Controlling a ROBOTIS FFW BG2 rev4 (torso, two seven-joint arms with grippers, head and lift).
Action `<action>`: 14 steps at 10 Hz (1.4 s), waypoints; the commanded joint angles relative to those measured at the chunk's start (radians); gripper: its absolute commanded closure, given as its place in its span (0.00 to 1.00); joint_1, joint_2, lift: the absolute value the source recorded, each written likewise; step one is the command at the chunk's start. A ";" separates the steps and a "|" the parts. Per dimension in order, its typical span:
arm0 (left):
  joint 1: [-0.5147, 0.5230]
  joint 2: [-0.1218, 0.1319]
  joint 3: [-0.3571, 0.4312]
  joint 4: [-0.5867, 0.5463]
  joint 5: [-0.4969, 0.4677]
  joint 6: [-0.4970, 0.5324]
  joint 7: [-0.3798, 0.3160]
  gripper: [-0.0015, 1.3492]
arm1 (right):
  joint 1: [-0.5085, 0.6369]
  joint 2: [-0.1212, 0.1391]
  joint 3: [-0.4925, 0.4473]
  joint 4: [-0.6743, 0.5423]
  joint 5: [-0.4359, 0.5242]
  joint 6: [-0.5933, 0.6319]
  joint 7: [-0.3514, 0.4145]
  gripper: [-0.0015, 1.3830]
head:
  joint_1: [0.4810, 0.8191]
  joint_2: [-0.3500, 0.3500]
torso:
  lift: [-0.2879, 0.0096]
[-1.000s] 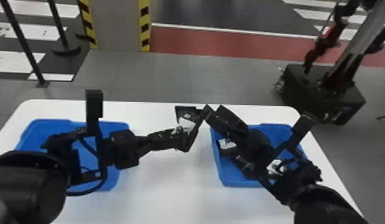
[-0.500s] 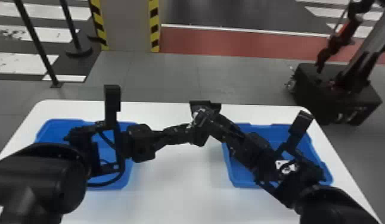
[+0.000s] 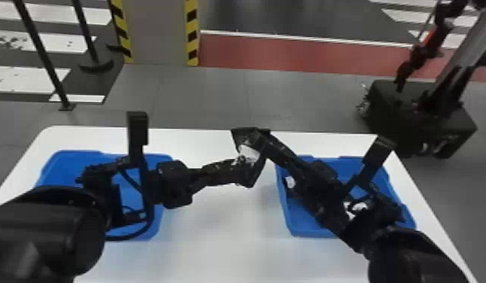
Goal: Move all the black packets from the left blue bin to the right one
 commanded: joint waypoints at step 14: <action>0.567 -0.010 0.320 -0.304 0.135 -0.701 0.233 0.18 | 0.075 -0.091 -0.305 0.199 0.250 -0.282 -0.366 0.05 | 0.63 0.15 | 0.60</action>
